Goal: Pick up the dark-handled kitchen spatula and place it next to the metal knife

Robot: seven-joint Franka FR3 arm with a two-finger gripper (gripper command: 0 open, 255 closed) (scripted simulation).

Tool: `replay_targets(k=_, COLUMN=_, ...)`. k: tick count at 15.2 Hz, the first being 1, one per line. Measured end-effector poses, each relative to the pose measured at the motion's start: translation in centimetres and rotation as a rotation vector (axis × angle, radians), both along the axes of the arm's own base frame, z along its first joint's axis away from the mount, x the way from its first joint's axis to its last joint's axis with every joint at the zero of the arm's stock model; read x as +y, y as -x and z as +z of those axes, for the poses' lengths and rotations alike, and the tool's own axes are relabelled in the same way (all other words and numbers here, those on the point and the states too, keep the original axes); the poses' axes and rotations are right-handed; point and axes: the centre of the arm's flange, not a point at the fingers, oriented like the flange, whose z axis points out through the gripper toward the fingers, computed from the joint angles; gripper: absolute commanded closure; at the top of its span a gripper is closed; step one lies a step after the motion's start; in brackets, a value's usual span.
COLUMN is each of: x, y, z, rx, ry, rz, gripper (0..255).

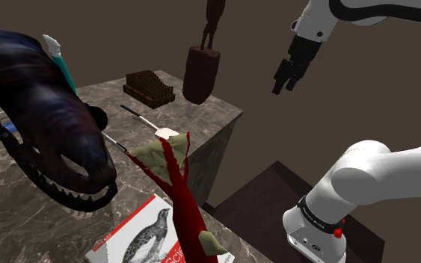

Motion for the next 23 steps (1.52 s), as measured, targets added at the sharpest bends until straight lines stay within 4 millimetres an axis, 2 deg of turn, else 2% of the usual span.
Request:
replay_targets(k=2, x=0.3, y=-0.5, z=-0.2, rx=0.0, ry=0.0, rz=0.003, gripper=0)
replay_targets(k=5, x=2.1, y=-2.8, z=-1.6, rx=-0.004, ry=0.0, rz=0.02, gripper=0)
replay_targets(k=23, x=15.8, y=-19.2, z=-11.3, rx=-0.032, ry=0.0, rz=0.139, gripper=0)
